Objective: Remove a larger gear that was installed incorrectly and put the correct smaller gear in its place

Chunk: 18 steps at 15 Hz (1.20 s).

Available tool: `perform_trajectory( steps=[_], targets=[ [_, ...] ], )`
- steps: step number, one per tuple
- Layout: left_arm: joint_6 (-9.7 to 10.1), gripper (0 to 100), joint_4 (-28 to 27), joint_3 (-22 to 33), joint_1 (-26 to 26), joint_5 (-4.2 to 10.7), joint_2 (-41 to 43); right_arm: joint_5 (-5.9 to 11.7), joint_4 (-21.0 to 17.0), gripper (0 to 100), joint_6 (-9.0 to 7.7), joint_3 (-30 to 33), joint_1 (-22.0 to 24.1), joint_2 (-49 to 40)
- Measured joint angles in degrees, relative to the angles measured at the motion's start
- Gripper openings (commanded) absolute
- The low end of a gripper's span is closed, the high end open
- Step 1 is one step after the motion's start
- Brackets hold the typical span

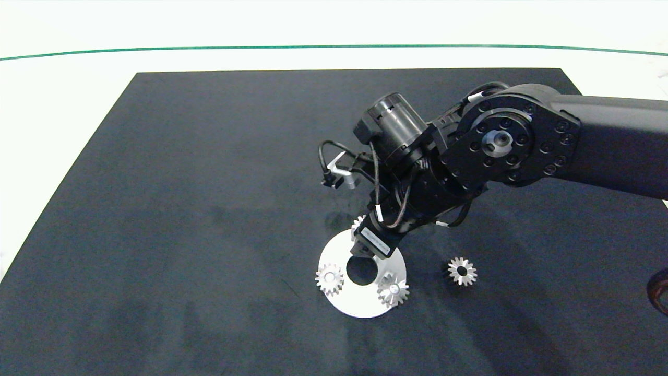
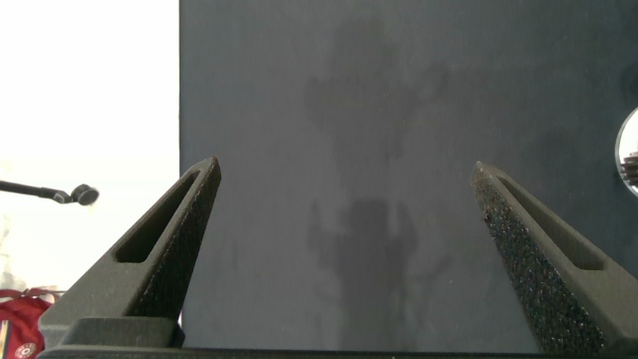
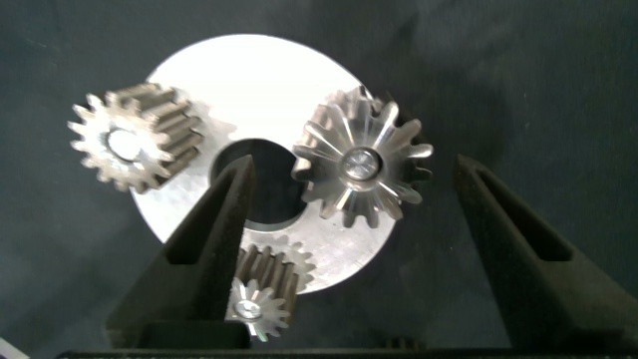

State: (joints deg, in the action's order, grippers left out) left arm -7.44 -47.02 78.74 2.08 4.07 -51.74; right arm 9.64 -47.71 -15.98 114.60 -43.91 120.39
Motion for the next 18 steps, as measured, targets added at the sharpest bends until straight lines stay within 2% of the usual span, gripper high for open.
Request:
perform_trajectory(
  steps=[18],
  targets=[
    [-0.57,100,0.0,0.0,-0.1,-0.05,1.2,0.27,1.1,38,0.09,0.0,0.4,2.4]
  ],
)
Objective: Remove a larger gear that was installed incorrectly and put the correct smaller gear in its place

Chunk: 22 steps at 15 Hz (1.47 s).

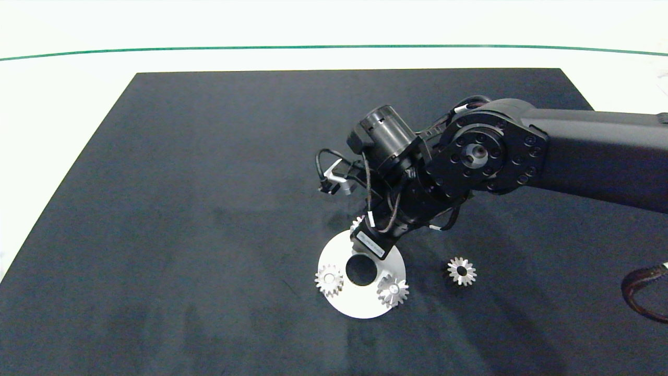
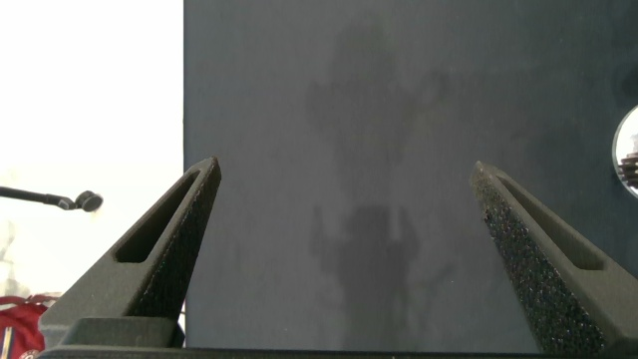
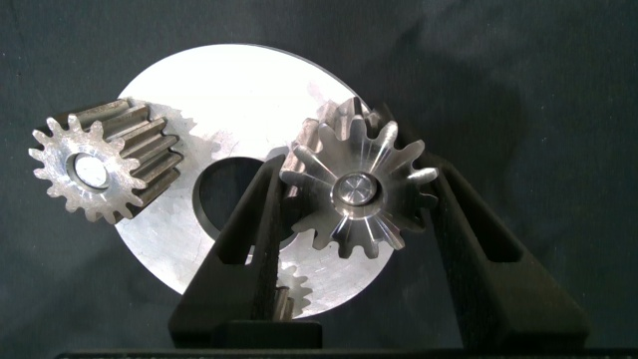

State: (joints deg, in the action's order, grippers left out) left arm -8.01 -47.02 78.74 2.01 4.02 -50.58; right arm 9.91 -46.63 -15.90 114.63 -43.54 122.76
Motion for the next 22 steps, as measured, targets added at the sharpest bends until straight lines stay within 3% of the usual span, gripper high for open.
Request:
perform_trajectory(
  steps=[4,7,10,16,17,22],
  targets=[
    [-0.04,100,0.0,0.0,0.0,0.00,0.1,0.04,-0.3,31,0.00,-0.1,-0.4,-0.6],
    [-0.06,100,0.0,0.0,0.0,-0.01,0.2,0.32,-0.5,31,-0.04,-0.1,-0.8,-2.2],
    [-0.11,100,0.0,0.0,0.0,-0.01,0.3,1.68,-0.4,31,-0.02,-0.6,-1.2,-4.4],
    [-0.11,100,0.0,0.0,0.0,-0.01,0.6,2.07,0.4,31,0.09,-2.4,-1.9,-6.4],
    [-0.11,100,0.0,0.0,0.0,-0.01,0.6,2.05,0.9,100,0.24,-2.5,-2.0,-6.9],
    [-0.23,100,0.0,0.0,0.0,-0.01,0.7,2.22,7.4,100,3.06,-6.4,-3.3,-7.9]
  ],
)
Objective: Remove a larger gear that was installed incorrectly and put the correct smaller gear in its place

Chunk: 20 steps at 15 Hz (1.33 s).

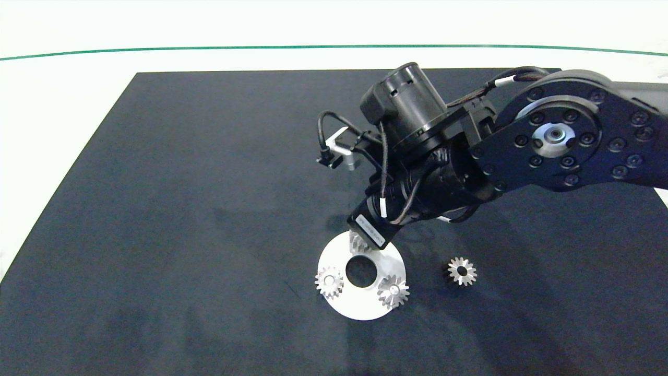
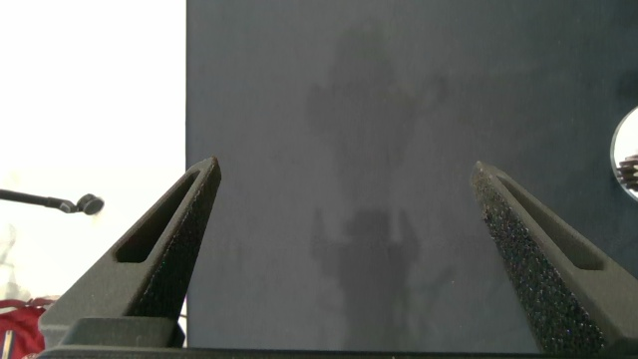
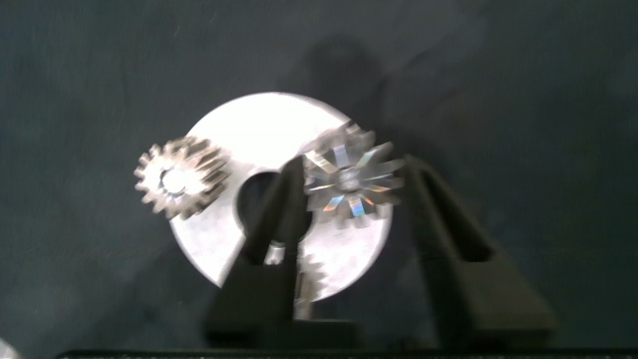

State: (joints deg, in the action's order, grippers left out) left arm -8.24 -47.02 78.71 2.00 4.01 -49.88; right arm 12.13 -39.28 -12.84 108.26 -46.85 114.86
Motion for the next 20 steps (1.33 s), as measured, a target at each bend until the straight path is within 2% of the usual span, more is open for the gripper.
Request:
perform_trajectory(
  steps=[5,7,13,20],
  targets=[
    [-0.24,100,0.0,0.0,0.0,-0.02,0.0,0.10,1.0,100,0.28,-3.1,0.0,-0.2],
    [-0.22,100,0.0,0.0,0.0,-0.02,0.0,0.10,3.0,100,0.28,-3.3,0.3,-0.2],
    [-0.30,100,0.0,-0.2,0.0,0.00,0.1,0.11,3.3,100,0.38,-3.5,1.0,0.4],
    [-0.49,100,0.0,-0.2,0.0,0.00,0.2,0.10,4.6,86,0.72,-3.4,2.3,3.1]
  ],
)
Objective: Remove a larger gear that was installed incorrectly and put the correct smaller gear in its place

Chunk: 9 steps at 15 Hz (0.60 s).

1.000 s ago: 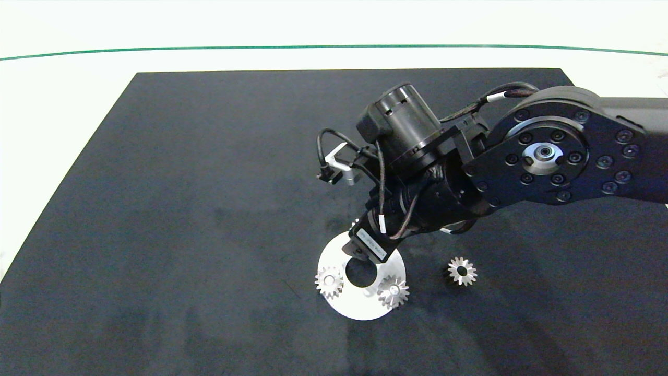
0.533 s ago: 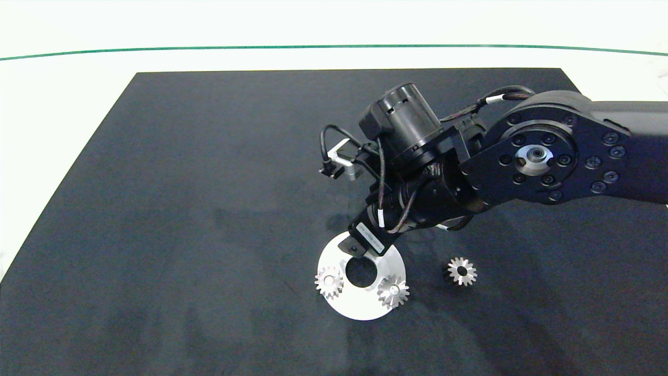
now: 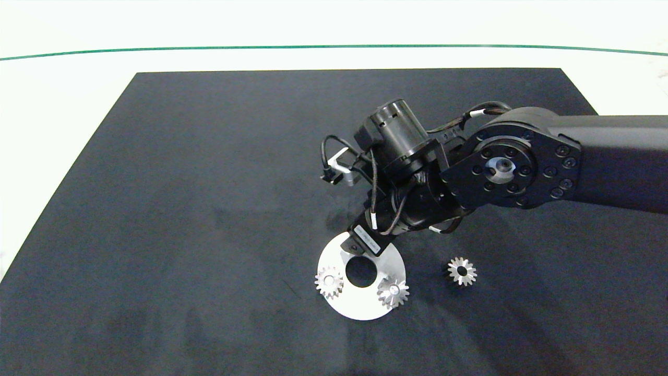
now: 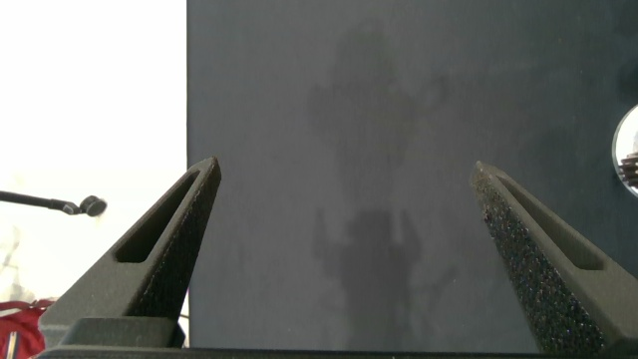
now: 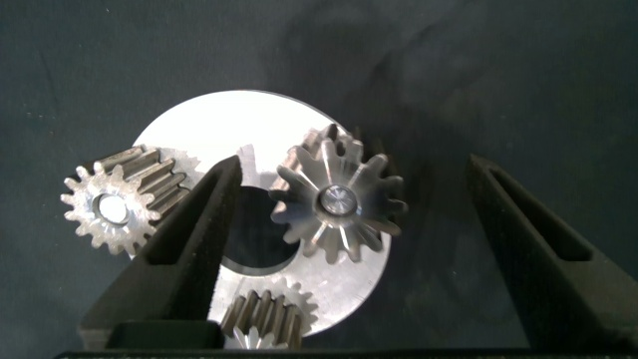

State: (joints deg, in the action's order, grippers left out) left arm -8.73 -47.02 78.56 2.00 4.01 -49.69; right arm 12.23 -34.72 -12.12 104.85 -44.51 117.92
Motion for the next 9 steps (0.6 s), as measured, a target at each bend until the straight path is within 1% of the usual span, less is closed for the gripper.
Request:
perform_trajectory(
  steps=[9],
  targets=[
    [-0.34,100,0.0,-0.1,0.0,0.00,0.1,0.09,0.1,68,0.00,-0.4,-0.1,1.6]
  ],
)
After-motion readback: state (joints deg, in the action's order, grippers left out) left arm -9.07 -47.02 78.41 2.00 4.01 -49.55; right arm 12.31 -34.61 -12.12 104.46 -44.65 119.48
